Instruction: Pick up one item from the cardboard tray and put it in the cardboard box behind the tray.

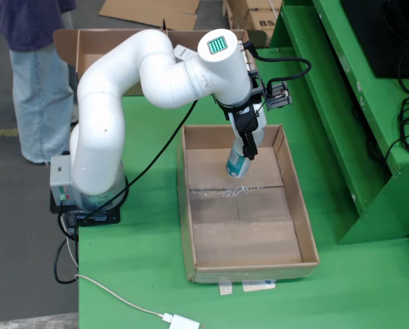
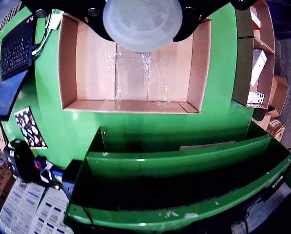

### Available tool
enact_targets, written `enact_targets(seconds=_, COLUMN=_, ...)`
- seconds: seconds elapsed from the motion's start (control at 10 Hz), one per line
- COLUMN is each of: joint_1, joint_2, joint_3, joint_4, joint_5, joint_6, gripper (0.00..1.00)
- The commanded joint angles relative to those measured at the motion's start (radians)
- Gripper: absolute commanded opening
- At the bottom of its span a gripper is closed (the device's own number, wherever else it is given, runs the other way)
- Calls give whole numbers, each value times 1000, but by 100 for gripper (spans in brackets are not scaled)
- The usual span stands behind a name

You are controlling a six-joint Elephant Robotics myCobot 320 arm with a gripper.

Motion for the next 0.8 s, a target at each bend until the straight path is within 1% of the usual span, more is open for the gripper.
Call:
enact_targets(seconds=0.0, joint_1=91, joint_2=114, joint_3=-100, joint_4=58, joint_5=-24, joint_6=6, gripper=0)
enact_targets(seconds=0.2, joint_1=162, joint_2=160, joint_3=-161, joint_4=66, joint_5=-42, joint_6=13, gripper=0)
enact_targets(seconds=0.3, joint_1=162, joint_2=160, joint_3=-161, joint_4=66, joint_5=-42, joint_6=13, gripper=0)
enact_targets(seconds=0.7, joint_1=334, joint_2=228, joint_3=-242, joint_4=68, joint_5=-100, joint_6=46, gripper=0)
